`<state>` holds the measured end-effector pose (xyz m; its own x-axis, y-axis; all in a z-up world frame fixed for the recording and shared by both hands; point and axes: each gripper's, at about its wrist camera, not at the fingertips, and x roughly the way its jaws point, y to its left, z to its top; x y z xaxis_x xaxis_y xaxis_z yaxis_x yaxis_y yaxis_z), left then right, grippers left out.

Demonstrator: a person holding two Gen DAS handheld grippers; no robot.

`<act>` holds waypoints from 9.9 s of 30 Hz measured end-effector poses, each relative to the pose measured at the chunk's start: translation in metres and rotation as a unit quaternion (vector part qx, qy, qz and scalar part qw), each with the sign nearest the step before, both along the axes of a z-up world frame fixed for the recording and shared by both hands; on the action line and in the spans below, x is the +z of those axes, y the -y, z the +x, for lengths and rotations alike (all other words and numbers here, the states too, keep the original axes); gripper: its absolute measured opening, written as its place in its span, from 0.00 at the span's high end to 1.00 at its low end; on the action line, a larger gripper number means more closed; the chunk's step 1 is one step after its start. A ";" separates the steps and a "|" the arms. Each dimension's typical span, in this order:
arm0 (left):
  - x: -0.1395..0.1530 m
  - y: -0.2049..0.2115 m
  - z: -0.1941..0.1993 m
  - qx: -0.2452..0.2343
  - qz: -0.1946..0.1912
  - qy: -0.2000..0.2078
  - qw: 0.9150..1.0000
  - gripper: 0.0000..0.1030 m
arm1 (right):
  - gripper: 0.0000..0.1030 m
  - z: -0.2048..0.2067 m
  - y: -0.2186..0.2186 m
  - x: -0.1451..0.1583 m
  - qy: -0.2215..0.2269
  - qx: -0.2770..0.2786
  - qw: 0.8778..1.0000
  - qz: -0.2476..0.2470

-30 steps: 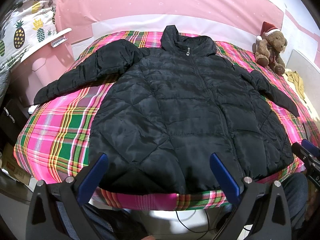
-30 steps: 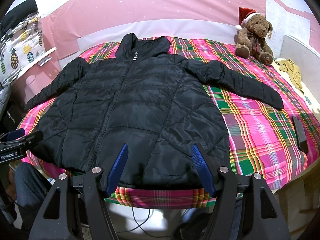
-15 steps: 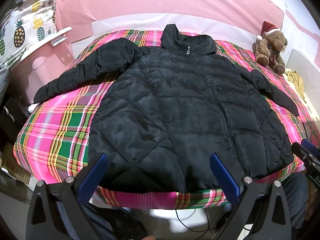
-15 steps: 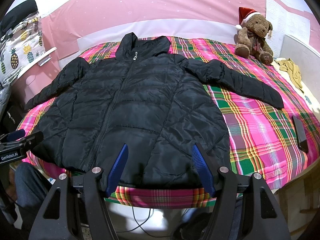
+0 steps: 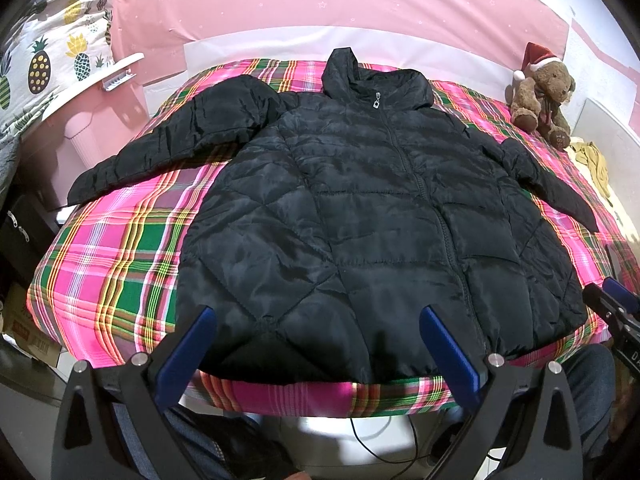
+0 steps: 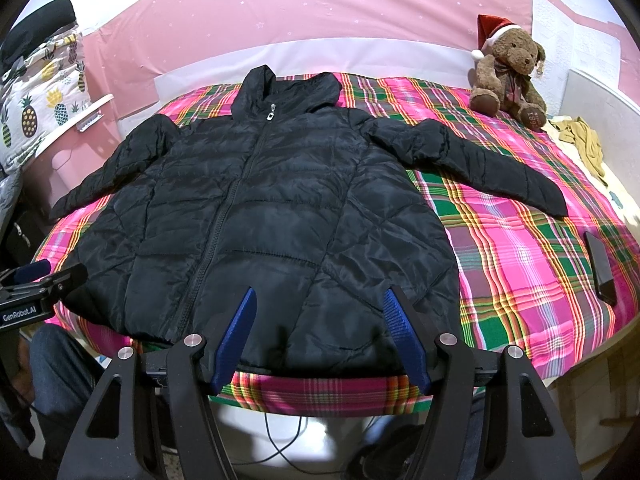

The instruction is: Fold large clothes

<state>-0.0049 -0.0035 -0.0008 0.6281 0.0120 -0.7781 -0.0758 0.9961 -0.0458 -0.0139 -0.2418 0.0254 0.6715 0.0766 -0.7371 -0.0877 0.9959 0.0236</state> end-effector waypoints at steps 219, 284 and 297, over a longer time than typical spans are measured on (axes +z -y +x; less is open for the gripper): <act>0.056 0.041 0.093 -0.107 -0.051 0.101 0.988 0.30 | 0.54 0.085 0.068 0.042 0.053 -0.027 0.997 0.056; 0.011 0.019 0.265 -0.080 -0.039 0.067 0.994 0.30 | 0.90 0.256 0.235 0.055 0.081 -0.198 0.962 0.169; -0.011 -0.053 0.262 -0.029 -0.061 0.057 0.996 0.30 | 0.91 0.303 0.046 0.081 0.072 -0.007 0.988 0.138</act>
<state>0.2569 0.0494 -0.0116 0.7087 -0.1162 -0.6959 -0.0066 0.9852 -0.1712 0.2892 -0.2877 0.1068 0.7700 0.2507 -0.5867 -0.0955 0.9545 0.2825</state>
